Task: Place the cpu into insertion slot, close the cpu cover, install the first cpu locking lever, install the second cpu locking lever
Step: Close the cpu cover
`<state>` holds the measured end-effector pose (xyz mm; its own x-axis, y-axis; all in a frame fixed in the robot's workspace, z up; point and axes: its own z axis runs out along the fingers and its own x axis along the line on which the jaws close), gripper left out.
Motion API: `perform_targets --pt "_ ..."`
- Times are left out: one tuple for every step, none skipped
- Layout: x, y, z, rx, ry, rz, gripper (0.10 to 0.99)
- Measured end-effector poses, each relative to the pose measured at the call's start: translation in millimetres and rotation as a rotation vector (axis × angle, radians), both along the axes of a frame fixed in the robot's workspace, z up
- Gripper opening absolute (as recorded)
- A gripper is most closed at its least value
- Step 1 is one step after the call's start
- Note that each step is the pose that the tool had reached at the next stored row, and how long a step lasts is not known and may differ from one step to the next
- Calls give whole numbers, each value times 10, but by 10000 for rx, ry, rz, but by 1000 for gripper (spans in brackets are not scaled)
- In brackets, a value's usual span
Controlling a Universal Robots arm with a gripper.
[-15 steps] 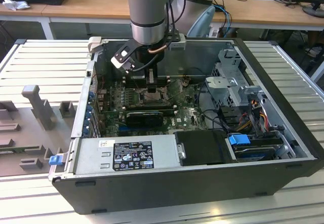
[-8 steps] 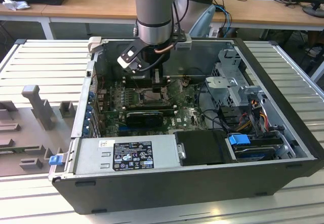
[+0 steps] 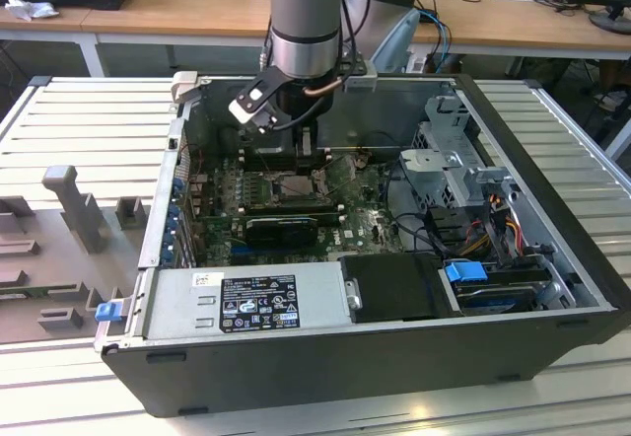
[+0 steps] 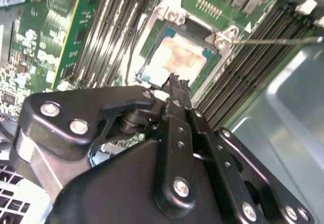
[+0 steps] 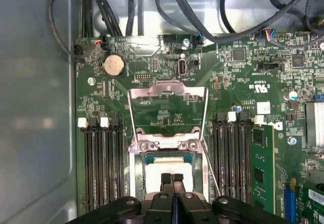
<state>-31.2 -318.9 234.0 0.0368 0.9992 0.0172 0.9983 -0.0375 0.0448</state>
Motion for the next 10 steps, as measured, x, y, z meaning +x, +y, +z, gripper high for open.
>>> perform_targets --pt "7 0 1 -1 0 0 106" --pt "9 1 9 -5 1 0 106" --pt "10 3 25 -10 0 0 106" --pt "10 5 38 -13 0 0 106" --pt "9 8 47 -18 0 -1 106" --pt "10 10 56 -23 0 0 106" --pt "10 15 64 -26 -2 -1 106" --pt "10 18 69 -30 -1 -1 106" --pt "9 21 75 -36 0 -1 106" --pt "9 26 80 -42 0 0 106"
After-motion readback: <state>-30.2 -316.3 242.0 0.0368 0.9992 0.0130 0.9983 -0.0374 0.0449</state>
